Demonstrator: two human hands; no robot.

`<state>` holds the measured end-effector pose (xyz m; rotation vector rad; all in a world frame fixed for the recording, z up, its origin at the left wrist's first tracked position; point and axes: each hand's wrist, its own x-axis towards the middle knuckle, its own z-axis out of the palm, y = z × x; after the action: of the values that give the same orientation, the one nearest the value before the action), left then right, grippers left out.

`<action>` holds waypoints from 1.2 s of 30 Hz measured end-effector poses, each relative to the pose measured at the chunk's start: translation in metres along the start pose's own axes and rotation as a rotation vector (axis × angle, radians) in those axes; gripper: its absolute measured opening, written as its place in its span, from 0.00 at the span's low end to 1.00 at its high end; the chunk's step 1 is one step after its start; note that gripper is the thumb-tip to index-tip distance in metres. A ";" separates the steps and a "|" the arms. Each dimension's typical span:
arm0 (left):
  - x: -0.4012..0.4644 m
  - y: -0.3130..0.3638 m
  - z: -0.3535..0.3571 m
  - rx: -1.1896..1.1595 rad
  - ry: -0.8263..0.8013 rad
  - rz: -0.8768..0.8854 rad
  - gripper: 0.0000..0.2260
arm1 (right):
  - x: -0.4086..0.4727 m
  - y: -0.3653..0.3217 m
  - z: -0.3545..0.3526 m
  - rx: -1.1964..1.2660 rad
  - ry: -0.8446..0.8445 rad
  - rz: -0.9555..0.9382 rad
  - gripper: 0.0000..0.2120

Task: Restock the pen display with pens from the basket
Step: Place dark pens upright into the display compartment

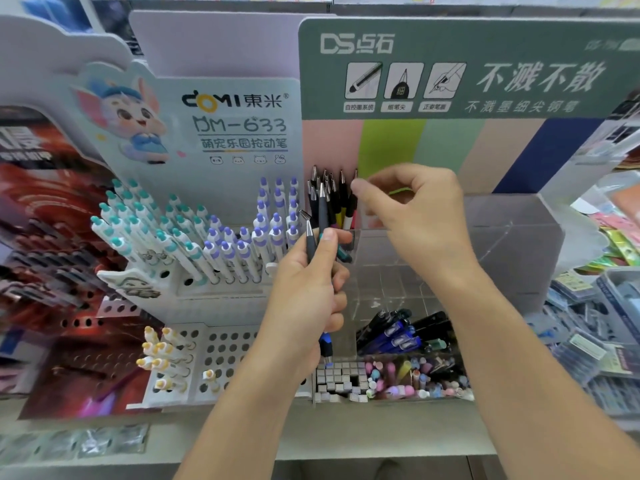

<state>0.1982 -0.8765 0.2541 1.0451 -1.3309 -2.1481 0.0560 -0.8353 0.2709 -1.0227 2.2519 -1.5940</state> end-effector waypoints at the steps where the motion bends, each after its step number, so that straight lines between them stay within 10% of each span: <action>1: 0.001 0.000 0.001 0.009 -0.008 -0.007 0.11 | -0.006 -0.003 -0.004 0.030 -0.034 0.030 0.08; 11: 0.000 -0.001 0.007 0.151 -0.113 -0.018 0.09 | -0.022 0.006 -0.007 0.405 -0.305 0.369 0.12; 16: -0.001 0.001 0.001 0.133 -0.006 -0.070 0.22 | -0.003 0.004 -0.021 0.718 -0.009 0.234 0.05; 23: 0.001 0.002 -0.010 -0.319 0.047 -0.028 0.12 | 0.007 0.017 -0.006 0.179 0.104 -0.097 0.08; 36: 0.001 -0.005 -0.007 -0.169 0.100 0.048 0.15 | 0.007 0.013 0.022 -0.145 -0.033 -0.166 0.08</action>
<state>0.2030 -0.8793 0.2477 1.0274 -1.0972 -2.1026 0.0570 -0.8539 0.2524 -1.2942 2.3425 -1.4790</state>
